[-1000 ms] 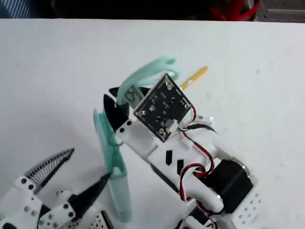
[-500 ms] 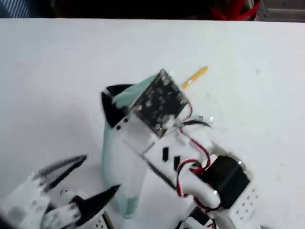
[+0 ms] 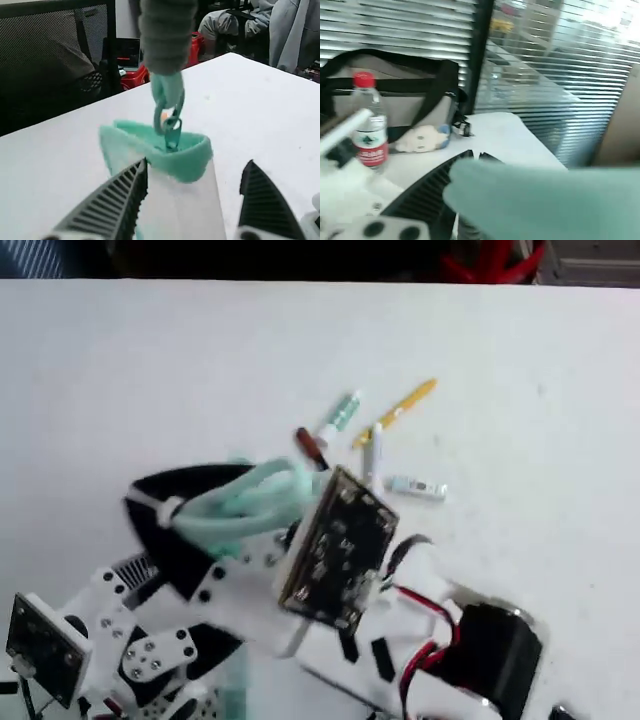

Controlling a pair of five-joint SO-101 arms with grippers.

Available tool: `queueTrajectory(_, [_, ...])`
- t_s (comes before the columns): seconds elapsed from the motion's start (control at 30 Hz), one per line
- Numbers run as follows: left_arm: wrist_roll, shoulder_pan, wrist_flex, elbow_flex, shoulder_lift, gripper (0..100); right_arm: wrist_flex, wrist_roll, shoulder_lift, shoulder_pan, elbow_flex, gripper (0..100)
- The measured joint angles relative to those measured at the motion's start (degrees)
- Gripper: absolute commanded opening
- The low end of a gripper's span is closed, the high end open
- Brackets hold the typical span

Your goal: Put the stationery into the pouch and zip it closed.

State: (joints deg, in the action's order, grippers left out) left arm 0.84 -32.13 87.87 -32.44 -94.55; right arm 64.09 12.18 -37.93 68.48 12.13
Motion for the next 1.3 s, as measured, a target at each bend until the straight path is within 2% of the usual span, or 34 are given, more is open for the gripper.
queueTrajectory(0.1, [0.00, 1.05, -0.88, -2.02, 0.00, 30, 3.08, 0.00, 3.96, 2.55, 5.27, 1.8])
queueTrajectory(0.23, [0.26, 8.09, -1.49, -5.54, 0.18, 29, 7.21, 0.00, 5.27, 2.81, 11.34, 1.8])
queueTrajectory(0.4, [6.07, 14.42, -4.66, -10.11, 0.18, 29, 8.79, 0.00, 5.36, 2.20, 13.71, 1.8])
queueTrajectory(0.63, [8.44, 14.86, -5.01, -12.57, 0.35, 28, 13.10, 0.00, 5.71, -1.49, 13.71, 1.8])
queueTrajectory(0.7, [8.44, 14.86, -5.89, -12.57, 0.35, 22, 13.36, 0.00, 5.27, -3.16, 13.71, 1.8])
queueTrajectory(0.8, [8.44, 13.54, -7.82, -12.57, 0.35, 4, 13.36, 0.00, 3.96, -6.24, 13.71, 1.8])
queueTrajectory(0.83, [8.44, 12.92, -8.88, -12.57, 0.44, 1, 13.45, 0.00, 3.43, -6.95, 13.71, 1.8])
queueTrajectory(0.9, [8.44, 11.78, -11.25, -12.92, 0.44, 5, 14.24, 0.00, 2.20, -8.44, 13.19, 1.8])
queueTrajectory(0.97, [8.44, 11.52, -13.71, -13.10, 0.44, 2, 14.51, 0.00, 0.97, -10.20, 12.04, 1.8])
queueTrajectory(1.13, [8.62, 11.52, -20.40, -13.54, 0.44, 2, 14.51, 0.00, -3.87, -16.26, 7.56, 1.8])
queueTrajectory(1.3, [12.75, 11.60, -35.16, -20.84, 0.44, 2, 14.51, 0.00, -9.93, -22.95, -0.35, 1.8])
